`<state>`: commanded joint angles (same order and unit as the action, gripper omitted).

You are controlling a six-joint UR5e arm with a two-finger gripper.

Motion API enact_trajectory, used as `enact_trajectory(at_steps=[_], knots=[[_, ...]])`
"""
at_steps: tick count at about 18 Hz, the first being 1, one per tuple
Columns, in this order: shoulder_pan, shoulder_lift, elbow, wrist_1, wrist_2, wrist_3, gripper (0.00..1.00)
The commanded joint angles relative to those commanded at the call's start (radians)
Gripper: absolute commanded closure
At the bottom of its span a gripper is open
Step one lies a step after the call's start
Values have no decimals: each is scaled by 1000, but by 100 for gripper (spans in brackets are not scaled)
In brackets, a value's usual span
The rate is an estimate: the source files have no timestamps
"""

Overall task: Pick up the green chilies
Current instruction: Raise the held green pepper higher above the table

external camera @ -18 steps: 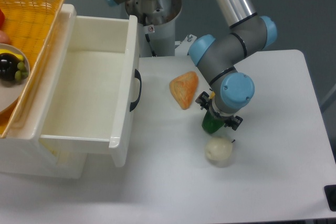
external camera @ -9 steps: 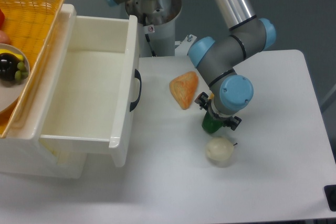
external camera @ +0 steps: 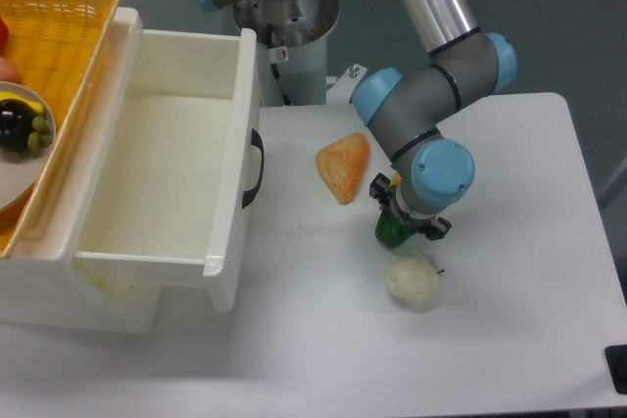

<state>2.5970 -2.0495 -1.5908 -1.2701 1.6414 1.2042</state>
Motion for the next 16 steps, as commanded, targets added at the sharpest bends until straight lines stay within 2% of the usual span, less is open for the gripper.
enact_trajectory(at_steps=[4,9,14,16], knots=[[2,37,5,-2,-3,2,58],[-6,112,6,-5,-23,3,58],[-9,179,0,-83,-26,23,60],[-9,202,-3,-97,-32,44,60]])
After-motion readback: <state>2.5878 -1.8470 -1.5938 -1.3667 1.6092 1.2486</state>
